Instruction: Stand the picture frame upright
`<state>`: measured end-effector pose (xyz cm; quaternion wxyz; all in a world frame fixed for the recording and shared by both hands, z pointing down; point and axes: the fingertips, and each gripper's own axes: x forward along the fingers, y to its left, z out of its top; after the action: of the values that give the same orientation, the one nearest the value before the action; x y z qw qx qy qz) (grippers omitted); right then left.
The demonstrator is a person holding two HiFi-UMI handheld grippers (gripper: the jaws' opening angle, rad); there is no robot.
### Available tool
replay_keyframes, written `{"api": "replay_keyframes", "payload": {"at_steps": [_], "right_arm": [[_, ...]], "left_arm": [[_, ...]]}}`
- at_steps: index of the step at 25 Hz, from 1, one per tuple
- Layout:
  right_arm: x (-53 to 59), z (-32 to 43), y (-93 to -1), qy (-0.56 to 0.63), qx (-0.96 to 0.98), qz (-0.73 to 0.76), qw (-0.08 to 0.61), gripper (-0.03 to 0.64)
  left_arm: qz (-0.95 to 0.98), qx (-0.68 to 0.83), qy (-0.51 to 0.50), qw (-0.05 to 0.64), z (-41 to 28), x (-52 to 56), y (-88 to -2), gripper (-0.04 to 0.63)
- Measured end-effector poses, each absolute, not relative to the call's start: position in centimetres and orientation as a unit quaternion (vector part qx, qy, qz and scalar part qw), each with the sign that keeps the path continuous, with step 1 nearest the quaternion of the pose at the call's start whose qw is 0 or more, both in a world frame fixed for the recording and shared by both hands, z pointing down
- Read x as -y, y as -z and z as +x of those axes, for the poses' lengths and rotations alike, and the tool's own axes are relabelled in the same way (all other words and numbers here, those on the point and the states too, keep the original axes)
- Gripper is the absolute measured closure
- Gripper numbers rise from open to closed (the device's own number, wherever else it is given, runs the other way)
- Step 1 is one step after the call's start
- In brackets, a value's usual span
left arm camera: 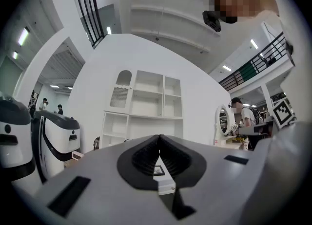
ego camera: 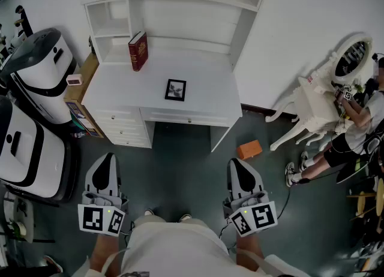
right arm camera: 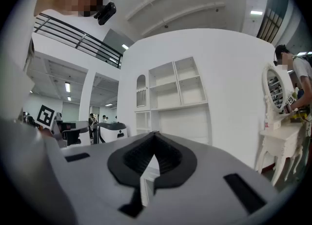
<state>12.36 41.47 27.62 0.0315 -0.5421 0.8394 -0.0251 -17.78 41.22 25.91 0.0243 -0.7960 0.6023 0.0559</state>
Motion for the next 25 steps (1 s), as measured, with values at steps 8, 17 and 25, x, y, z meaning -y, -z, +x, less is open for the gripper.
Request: {"api": "replay_keyframes", "payload": {"at_steps": [8,17,25], "right_arm": [[-41.5,12.1,-27.2,0.012,-0.839,-0.544,0.027,0.607],[-41.8,10.5,-26.9,0.023,-0.866,-0.497,0.051,0.607],[-41.6,11.4,-27.5,0.025,-0.869,-0.492,0.048,0.549]], "left_arm": [[-0.795,-0.603,-0.059,0.026,-18.1,-41.4,-25.8,0.577],[-0.797,-0.599,-0.085,0.002,-18.8,-41.1,-25.9,0.575],[-0.816,-0.549,-0.151,-0.098,-18.5,-39.8,-26.8,0.575]]}}
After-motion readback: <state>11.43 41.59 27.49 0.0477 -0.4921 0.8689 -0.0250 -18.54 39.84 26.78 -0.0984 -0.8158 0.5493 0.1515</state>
